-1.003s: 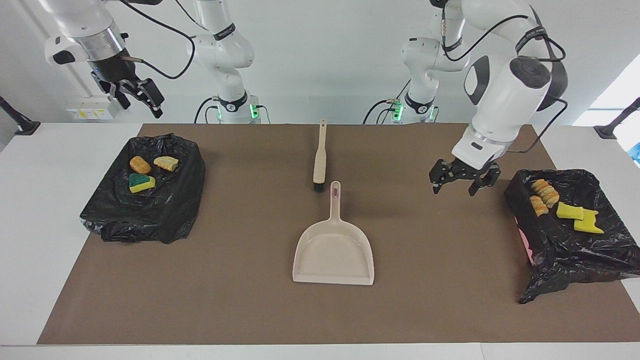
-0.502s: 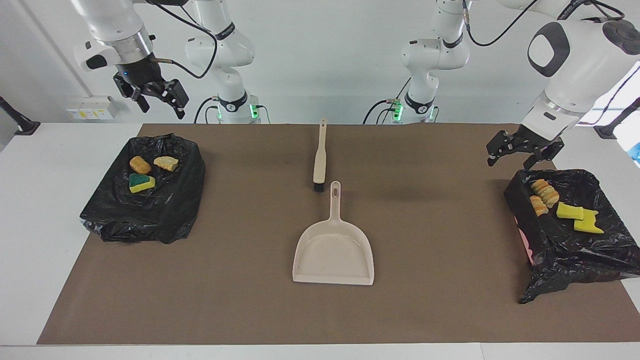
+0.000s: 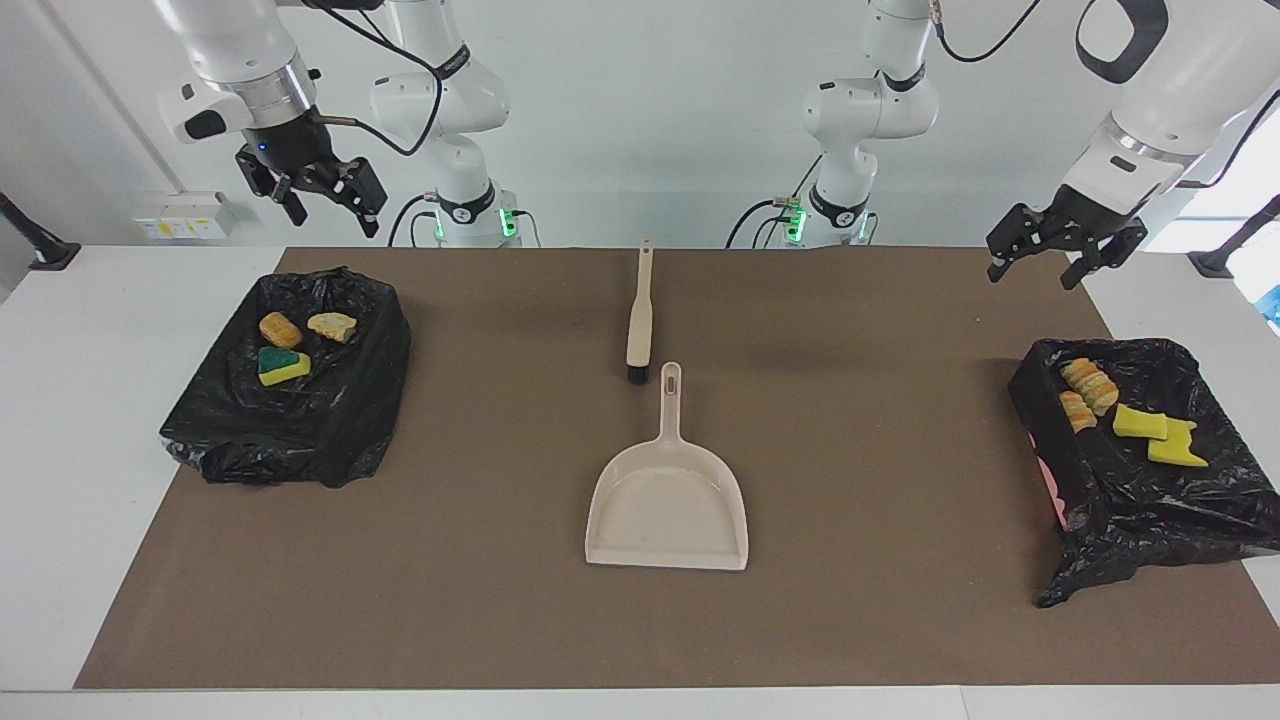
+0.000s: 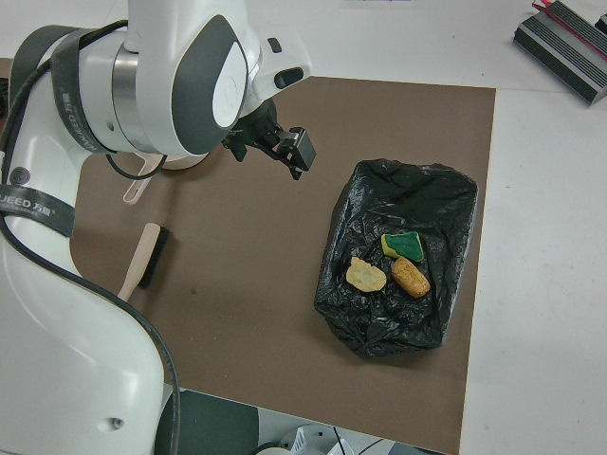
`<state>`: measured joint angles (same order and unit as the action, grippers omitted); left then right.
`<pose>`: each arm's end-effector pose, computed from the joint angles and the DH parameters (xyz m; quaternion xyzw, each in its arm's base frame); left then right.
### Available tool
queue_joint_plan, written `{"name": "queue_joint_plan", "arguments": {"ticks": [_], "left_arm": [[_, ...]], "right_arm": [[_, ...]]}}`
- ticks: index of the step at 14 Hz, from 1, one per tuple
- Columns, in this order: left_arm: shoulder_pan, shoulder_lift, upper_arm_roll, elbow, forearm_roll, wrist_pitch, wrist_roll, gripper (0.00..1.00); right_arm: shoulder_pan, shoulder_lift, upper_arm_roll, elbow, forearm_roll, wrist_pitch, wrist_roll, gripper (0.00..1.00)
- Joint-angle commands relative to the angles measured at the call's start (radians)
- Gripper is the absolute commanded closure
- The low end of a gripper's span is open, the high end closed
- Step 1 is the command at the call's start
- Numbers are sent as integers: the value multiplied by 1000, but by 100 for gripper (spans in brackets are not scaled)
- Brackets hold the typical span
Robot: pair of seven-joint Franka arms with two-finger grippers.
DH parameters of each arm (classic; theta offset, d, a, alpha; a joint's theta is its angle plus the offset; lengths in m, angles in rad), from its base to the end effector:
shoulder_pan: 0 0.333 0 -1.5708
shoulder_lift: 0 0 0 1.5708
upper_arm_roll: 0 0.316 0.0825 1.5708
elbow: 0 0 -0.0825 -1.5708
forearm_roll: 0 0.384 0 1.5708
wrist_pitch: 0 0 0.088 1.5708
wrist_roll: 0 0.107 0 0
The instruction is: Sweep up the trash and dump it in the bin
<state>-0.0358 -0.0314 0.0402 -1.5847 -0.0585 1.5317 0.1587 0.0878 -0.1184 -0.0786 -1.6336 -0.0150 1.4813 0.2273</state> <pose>0.5407 -0.0037 0.6319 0.9965 -0.0779 -0.0083 0.0306 0.5079 0.0003 0.6501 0.9939 -0.1090 -0.0167 0.0048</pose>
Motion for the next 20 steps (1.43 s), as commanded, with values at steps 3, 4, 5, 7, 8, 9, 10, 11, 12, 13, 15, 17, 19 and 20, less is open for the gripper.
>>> {"name": "queue_joint_plan", "arguments": {"ticks": [3,4,5,7,8,9,10,11,12,13,15,17,19,20], "left_arm": [[-7,-54,-5,-40,16,-18,-25,0],[-7,-54,-5,-40,16,-18,-22,0],[-9,-54,-3,-38,17,-22,-9,0],[-6,-56,-3,-21,25,-31,-7,0],[-7,-56,-3,-15,38,-33,-5,0],[-7,-56,-2,-9,48,-35,-4,0],[-4,-58,-2,-5,48,-39,-5,0],[-3,-58,4,-3,46,-45,-4,0],[2,-61,3,-4,46,-45,-1,0],[1,-64,3,-6,46,-45,1,0],[-3,-65,3,-11,46,-47,-2,0],[-3,-67,3,-12,45,-47,-1,0],[-4,-67,3,-14,45,-45,-2,0],[-6,-68,1,-15,45,-47,-2,0]], "right_arm": [[27,2,-30,-3,-16,7,-5,0],[26,-1,-30,-2,-11,7,-3,0],[18,-3,-29,-2,3,7,-5,0],[14,-7,-27,-3,3,-1,-11,0],[13,-7,-27,-3,3,-3,-11,0],[13,-7,-27,-3,3,2,-13,0],[13,-7,-27,-3,3,1,-13,0],[13,-7,-27,-3,3,2,-13,0],[13,-7,-26,-3,3,1,-13,0],[13,-7,-27,-3,3,1,-13,0],[13,-6,-26,-2,4,7,-8,0],[10,-6,-29,58,56,-65,-8,0],[10,-7,-30,67,57,-108,-19,0],[9,-12,-30,63,72,-119,-20,0]]}}
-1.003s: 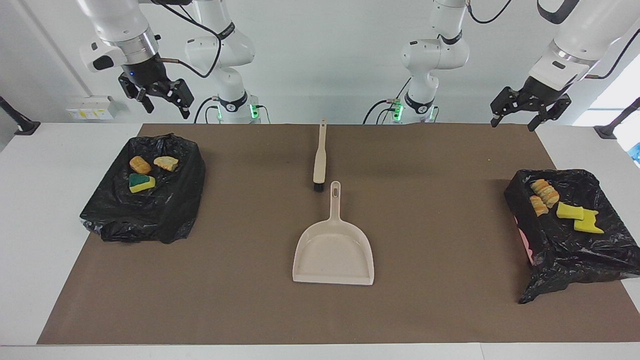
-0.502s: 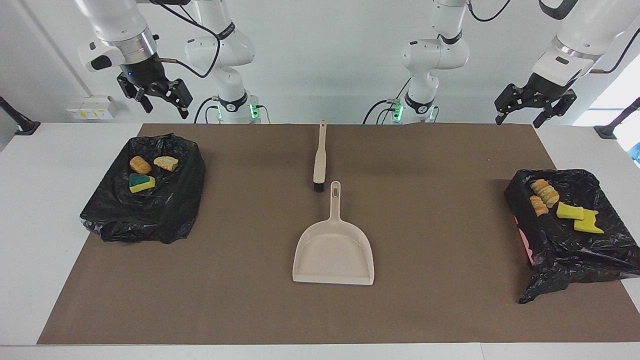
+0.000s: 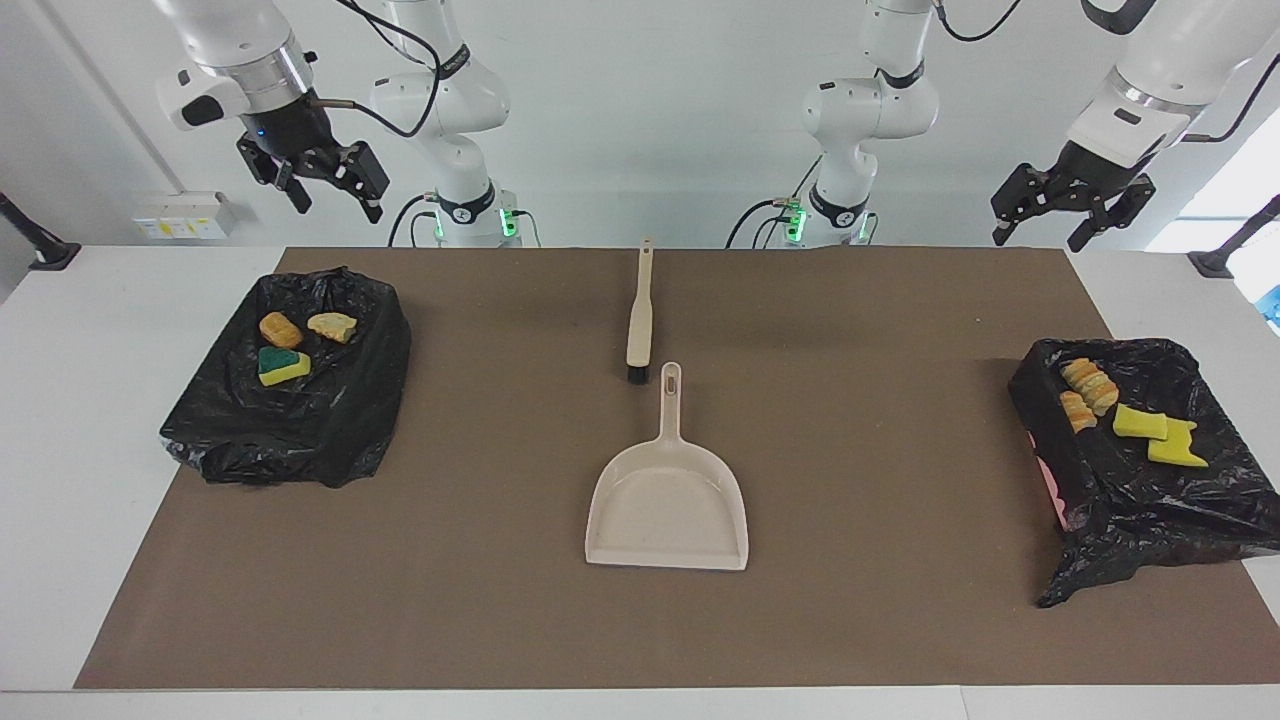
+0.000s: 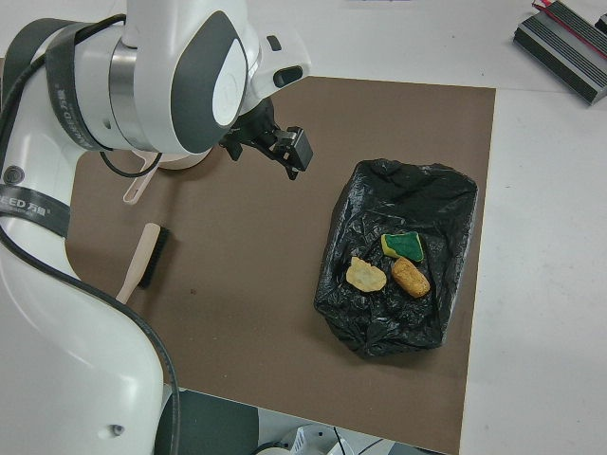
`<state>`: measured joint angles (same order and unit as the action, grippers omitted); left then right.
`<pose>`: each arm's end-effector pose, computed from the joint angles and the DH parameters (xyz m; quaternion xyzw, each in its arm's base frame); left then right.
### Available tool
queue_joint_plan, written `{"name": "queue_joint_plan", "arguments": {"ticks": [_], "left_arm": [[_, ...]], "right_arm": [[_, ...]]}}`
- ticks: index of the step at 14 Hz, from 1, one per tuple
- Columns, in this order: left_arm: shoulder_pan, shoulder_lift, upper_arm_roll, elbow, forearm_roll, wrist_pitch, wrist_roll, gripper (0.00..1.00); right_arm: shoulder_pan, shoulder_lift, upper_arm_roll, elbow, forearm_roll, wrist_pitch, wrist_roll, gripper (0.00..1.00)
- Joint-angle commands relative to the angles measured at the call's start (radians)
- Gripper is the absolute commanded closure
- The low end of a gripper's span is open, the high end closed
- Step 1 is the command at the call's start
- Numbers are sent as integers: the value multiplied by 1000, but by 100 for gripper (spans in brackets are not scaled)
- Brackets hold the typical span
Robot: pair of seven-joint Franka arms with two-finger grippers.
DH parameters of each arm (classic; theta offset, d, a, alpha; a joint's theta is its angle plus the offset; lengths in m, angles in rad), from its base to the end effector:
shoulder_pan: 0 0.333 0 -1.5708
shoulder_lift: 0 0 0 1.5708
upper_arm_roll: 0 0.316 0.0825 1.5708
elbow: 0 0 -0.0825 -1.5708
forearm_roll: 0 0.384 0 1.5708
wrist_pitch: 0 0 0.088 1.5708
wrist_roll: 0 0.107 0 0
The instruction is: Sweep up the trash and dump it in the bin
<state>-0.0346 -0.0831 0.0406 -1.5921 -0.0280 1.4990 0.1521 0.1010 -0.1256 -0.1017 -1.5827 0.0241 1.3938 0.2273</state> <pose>0.5211 0.0010 0.6530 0.9971 -0.0740 -0.0038 0.0160 0.4957 -0.0013 0.6698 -0.9931 0.1113 0.0338 0.0145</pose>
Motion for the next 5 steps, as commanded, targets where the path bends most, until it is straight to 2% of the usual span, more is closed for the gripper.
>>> {"name": "queue_joint_plan", "arguments": {"ticks": [1,5], "left_arm": [[-8,-17,-1,-9,13,-13,4,0],[-25,-17,-37,-9,10,-22,-8,0]], "right_arm": [[-3,-11,-6,6,34,-30,-19,0],[-3,-9,-1,7,31,-21,-17,0]]}}
